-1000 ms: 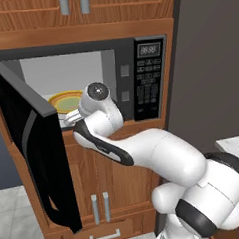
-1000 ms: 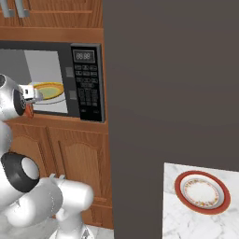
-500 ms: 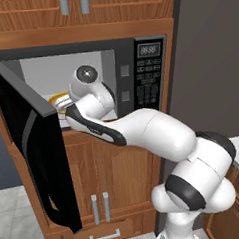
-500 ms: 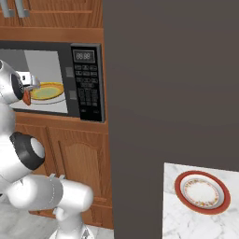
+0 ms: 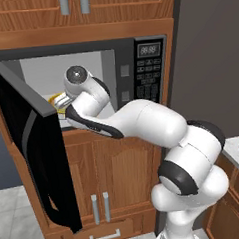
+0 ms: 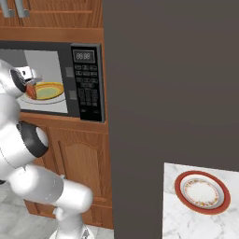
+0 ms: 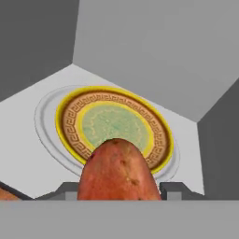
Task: Pick the sweet potato from the counter and place it in the microwave. Then turn on the microwave.
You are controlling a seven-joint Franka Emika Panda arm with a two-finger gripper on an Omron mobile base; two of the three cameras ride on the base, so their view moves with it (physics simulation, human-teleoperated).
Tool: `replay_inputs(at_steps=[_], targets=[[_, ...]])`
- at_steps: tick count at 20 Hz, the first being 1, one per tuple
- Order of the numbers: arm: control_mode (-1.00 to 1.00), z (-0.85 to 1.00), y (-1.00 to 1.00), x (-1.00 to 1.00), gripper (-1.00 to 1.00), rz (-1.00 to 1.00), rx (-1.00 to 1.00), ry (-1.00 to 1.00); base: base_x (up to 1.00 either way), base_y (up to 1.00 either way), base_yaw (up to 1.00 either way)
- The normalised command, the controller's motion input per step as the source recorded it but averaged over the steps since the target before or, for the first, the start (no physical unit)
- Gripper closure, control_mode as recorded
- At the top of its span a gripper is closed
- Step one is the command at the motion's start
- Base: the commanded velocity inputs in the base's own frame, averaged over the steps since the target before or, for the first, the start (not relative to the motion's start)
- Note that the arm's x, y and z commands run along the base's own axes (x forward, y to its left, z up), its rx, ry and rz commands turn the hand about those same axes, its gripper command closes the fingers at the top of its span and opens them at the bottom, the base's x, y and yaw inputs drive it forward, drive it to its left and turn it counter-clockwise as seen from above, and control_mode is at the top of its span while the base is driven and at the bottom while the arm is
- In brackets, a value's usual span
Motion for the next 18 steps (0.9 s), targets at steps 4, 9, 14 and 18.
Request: replay_inputs(at_steps=[4,9,14,18], targets=[[-1.00,-0.06,0.00,0.28,1.00,0.00,-0.09,-0.12,0.00,0.00,0.00],[-1.00,0.00,0.00,0.36,1.00,0.00,-0.02,-0.07,0.00,0.00,0.00],[-1.00,0.00,0.00,0.41,1.00,0.00,0.00,0.00,0.00,0.00,0.00],[-1.00,0.00,0.01,0.25,1.00,-0.02,0.00,0.01,0.00,0.00,0.00]])
